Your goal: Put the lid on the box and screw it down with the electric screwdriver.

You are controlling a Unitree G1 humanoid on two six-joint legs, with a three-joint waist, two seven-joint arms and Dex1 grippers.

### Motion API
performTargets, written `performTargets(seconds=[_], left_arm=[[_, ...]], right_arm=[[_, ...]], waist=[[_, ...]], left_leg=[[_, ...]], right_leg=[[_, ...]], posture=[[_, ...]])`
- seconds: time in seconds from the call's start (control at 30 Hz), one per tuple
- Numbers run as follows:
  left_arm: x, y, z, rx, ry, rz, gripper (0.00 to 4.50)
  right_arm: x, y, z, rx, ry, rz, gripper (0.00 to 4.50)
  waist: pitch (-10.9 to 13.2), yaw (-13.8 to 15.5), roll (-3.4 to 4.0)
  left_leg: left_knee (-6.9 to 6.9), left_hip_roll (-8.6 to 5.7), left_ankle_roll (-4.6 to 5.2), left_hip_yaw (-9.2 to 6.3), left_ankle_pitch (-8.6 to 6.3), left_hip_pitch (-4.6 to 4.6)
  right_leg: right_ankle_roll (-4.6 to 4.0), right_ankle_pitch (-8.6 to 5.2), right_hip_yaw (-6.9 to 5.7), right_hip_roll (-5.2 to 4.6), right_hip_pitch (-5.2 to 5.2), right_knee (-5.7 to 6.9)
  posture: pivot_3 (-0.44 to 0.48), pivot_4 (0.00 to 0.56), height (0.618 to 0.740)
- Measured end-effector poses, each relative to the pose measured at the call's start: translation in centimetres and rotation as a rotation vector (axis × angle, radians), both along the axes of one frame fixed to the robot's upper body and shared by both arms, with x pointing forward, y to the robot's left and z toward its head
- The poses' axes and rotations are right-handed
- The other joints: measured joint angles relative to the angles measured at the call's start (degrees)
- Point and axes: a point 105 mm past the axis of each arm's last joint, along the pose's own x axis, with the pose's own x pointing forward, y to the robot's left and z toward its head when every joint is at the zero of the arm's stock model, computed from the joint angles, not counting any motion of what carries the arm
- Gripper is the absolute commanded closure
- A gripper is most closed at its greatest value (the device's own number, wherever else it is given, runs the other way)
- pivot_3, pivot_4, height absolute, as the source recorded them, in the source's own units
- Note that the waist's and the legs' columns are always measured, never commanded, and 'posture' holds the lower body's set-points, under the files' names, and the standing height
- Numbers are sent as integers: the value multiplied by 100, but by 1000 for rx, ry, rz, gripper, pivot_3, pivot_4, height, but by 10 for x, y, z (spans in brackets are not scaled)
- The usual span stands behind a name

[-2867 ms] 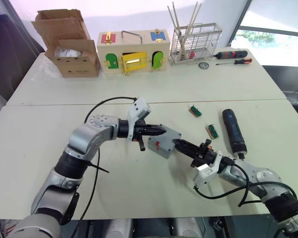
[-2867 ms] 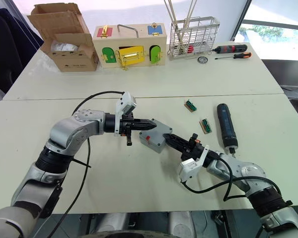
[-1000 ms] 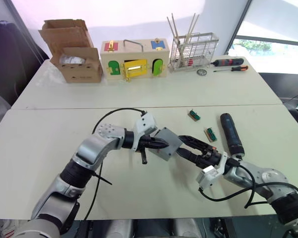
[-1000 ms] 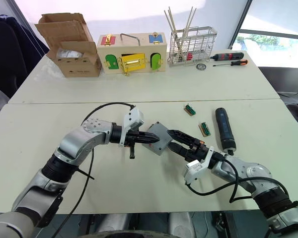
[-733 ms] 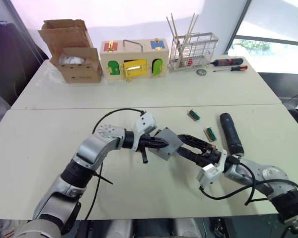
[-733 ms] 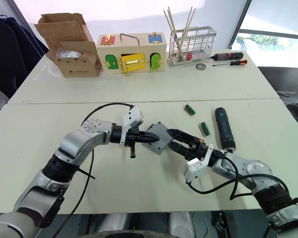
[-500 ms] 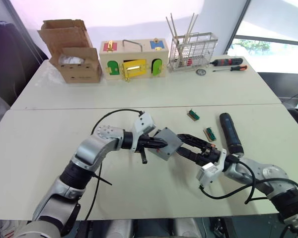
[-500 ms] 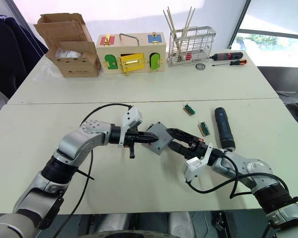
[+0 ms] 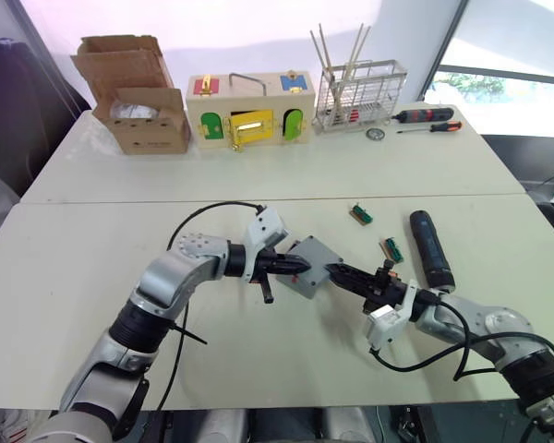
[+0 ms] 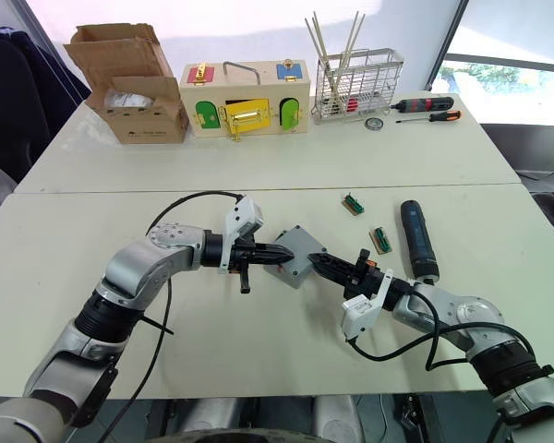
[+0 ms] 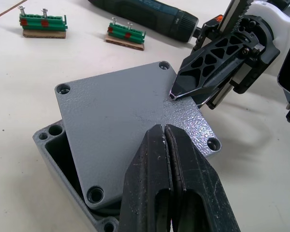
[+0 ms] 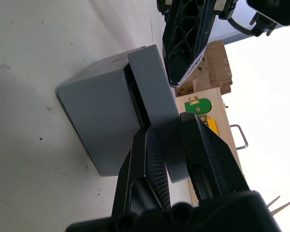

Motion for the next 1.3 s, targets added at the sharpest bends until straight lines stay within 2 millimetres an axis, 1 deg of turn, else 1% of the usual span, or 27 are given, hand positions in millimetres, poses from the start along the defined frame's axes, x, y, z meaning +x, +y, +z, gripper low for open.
performTargets(seconds=[0.2, 0.37, 0.5, 0.6, 0.7, 0.83, 0.87, 1.03, 1.13, 1.23, 1.3], left_arm=[[2, 8, 4, -39, 57, 36, 4500], [7, 17, 17, -92, 79, 66, 4500], [7, 20, 22, -117, 92, 75, 4500], [7, 21, 26, -140, 102, 93, 4500], [14, 28, 35, -192, 101, 149, 4500], [25, 44, 58, -277, 78, 223, 4500], [26, 46, 61, -285, 72, 232, 4500], [27, 57, 59, -255, 75, 258, 4500], [27, 58, 57, -249, 79, 262, 4500], [23, 57, 48, -212, 88, 249, 4500], [17, 51, 38, -178, 97, 216, 4500]], right_arm=[[3, 0, 3, -1, -50, 18, 4367], [13, 3, 15, 15, -103, 54, 4367], [16, 5, 19, 34, -101, 88, 4367], [17, 8, 19, 40, -67, 132, 4367], [17, 8, 18, 56, -9, 172, 4367], [13, 7, 11, 48, 53, 215, 4367], [12, 7, 11, 43, 62, 222, 4367], [17, 7, 13, 18, 80, 240, 4367], [22, 5, 13, 25, 86, 224, 4367], [23, 6, 12, 30, 93, 220, 4367], [23, 5, 12, 29, 97, 219, 4367]], waist=[[8, -5, 5], [20, -1, 12], [24, -5, 12], [26, -12, 12], [31, -16, 12], [42, -19, 9], [42, -23, 9], [44, -27, 7], [44, -23, 7], [44, -30, 7], [44, -25, 7]], left_leg=[[0, 0, -2, 2, 1, -12], [-15, 0, -4, 4, 2, -24], [-19, 0, -10, 6, 5, -23], [-19, 0, -14, 6, 8, -23], [-21, 3, -14, 5, 8, -23], [-25, 2, -17, 6, 9, -23], [-26, 2, -17, 6, 10, -22], [-48, -2, -34, 7, 19, -15], [-52, -1, -36, 7, 21, -15], [-55, -1, -38, 7, 22, -14], [-56, -1, -39, 7, 22, -14]], right_leg=[[-1, 0, 2, 0, -16, 2], [-1, 0, 4, -1, -34, 0], [-1, 0, 5, -2, -36, -1], [-1, 0, 5, -2, -36, 0], [-1, -1, 5, -2, -37, -1], [-1, -1, 6, -2, -41, 0], [-1, -1, 7, -2, -41, 0], [-1, -1, 9, -2, -45, 0], [-1, 0, 9, -2, -46, 0], [-1, -1, 10, -1, -48, 0], [-1, -1, 9, -1, -48, 0]], posture=[[0, 150, 730], [0, 150, 730], [0, 150, 730], [0, 150, 730], [0, 150, 730], [0, 150, 730], [0, 150, 730], [0, 150, 730], [0, 150, 730], [0, 150, 730], [0, 150, 730]])
